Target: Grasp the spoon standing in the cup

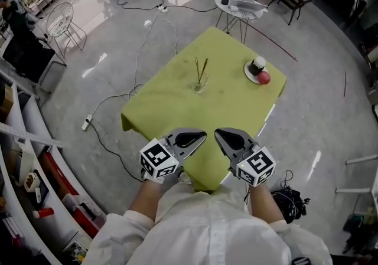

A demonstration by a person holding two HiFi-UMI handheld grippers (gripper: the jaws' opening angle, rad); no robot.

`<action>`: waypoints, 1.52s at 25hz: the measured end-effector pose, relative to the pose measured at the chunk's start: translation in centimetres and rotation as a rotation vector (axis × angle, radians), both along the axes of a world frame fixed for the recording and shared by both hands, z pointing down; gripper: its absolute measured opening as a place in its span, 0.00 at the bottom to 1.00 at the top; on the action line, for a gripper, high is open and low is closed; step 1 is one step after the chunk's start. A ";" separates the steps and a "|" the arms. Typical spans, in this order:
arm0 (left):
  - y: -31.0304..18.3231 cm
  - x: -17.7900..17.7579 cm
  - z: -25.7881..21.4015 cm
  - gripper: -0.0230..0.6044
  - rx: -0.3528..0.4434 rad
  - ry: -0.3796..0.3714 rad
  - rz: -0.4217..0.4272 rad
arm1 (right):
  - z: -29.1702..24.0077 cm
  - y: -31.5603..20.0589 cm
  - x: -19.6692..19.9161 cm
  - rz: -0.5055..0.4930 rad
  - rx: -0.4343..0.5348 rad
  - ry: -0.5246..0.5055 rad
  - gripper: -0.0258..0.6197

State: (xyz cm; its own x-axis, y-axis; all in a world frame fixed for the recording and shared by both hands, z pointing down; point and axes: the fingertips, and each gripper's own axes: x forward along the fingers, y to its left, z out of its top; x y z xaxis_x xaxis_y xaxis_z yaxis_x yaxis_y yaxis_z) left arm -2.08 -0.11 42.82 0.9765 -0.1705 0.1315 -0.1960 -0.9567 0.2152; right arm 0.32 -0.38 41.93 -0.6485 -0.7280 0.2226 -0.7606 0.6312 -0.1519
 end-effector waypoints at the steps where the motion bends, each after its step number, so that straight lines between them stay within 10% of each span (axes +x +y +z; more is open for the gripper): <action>1: -0.4 0.0 0.1 0.04 -0.001 0.001 0.003 | 0.0 -0.3 0.0 0.002 -0.002 0.007 0.05; 38: -9.9 2.6 5.7 0.04 -0.085 -0.106 -0.190 | 4.4 -12.4 3.0 -0.126 -0.090 0.014 0.05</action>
